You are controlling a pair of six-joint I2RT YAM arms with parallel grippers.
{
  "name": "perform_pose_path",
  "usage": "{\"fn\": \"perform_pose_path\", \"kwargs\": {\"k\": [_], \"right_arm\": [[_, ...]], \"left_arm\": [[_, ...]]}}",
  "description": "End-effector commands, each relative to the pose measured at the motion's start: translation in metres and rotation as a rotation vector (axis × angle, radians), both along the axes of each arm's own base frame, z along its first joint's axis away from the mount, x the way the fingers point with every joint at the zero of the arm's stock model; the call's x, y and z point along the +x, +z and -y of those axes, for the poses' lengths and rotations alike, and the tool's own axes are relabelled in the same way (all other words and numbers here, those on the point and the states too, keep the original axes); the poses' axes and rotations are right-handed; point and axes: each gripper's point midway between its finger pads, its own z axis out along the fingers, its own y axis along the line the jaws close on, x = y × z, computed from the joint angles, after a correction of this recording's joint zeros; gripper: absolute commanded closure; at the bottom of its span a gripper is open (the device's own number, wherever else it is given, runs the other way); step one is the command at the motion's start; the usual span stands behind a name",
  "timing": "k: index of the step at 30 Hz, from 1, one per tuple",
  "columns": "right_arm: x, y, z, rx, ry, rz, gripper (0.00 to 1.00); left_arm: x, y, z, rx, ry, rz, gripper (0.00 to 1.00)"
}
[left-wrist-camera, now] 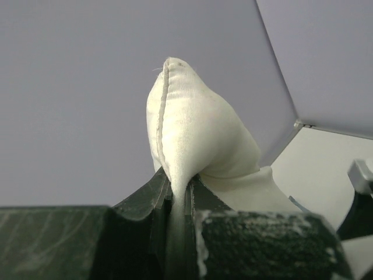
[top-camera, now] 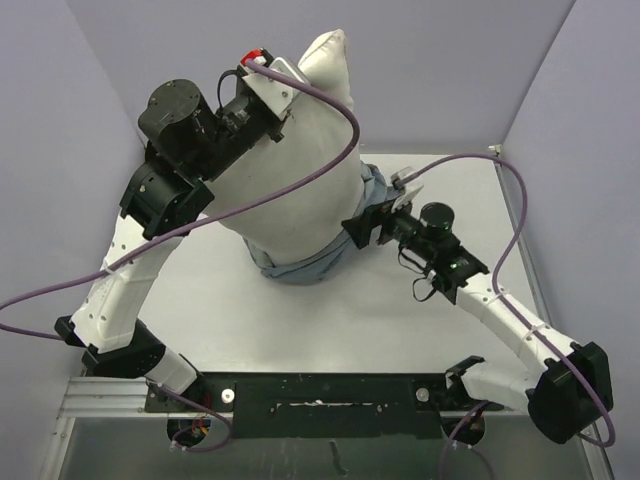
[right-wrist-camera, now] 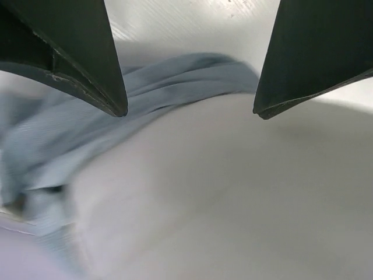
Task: Remove the pillowcase from the pillow
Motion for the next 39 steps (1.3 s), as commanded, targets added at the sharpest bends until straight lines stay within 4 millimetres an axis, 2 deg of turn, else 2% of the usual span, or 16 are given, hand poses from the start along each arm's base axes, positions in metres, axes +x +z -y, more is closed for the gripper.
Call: {"fn": "perform_pose_path", "kwargs": {"k": [1,5,7,9,11,13,17,20,22,26,30,34,36,39], "right_arm": [[0.02,0.022,0.047,0.134,-0.118,-0.125,0.06],[0.046,0.015,0.085,0.225,-0.241,-0.235,0.07],[0.054,0.003,0.093,0.22,-0.283,-0.295,0.07],[0.061,-0.01,0.091,0.209,-0.287,-0.338,0.08],[0.068,-0.024,0.079,0.222,-0.255,-0.374,0.08],[0.074,-0.035,0.057,0.224,-0.203,-0.403,0.07],[0.08,-0.062,-0.011,0.188,-0.089,-0.471,0.1],[0.078,-0.083,-0.048,0.158,-0.06,-0.537,0.21],[0.08,-0.099,-0.051,0.174,-0.09,-0.603,0.34],[0.082,-0.129,-0.035,0.139,-0.177,-0.684,0.71],[0.078,-0.151,-0.008,0.067,-0.247,-0.72,0.9],[0.074,-0.169,0.035,0.096,-0.35,-0.761,1.0],[0.072,-0.179,0.058,0.113,-0.407,-0.781,1.0],[0.068,-0.191,0.08,0.124,-0.454,-0.797,1.0]], "left_arm": [[-0.07,0.076,-0.039,-0.179,-0.105,0.189,1.0],[-0.074,0.071,-0.042,-0.176,-0.109,0.173,1.0],[-0.075,0.068,-0.043,-0.17,-0.107,0.171,1.0],[-0.078,0.068,-0.045,-0.171,-0.108,0.169,1.0],[-0.08,0.067,-0.047,-0.171,-0.111,0.165,1.0],[-0.082,0.065,-0.047,-0.17,-0.119,0.157,1.0],[-0.084,0.062,-0.046,-0.159,-0.127,0.149,1.0],[-0.083,0.059,-0.042,-0.136,-0.141,0.13,1.0],[-0.084,0.059,-0.038,-0.128,-0.157,0.117,1.0],[-0.084,0.067,-0.04,-0.138,-0.152,0.134,1.0],[-0.092,0.08,-0.05,-0.151,-0.133,0.197,1.0],[-0.1,0.104,-0.07,-0.173,-0.073,0.297,1.0],[-0.104,0.12,-0.083,-0.187,-0.022,0.361,1.0],[-0.112,0.146,-0.103,-0.21,0.058,0.473,1.0]]}}
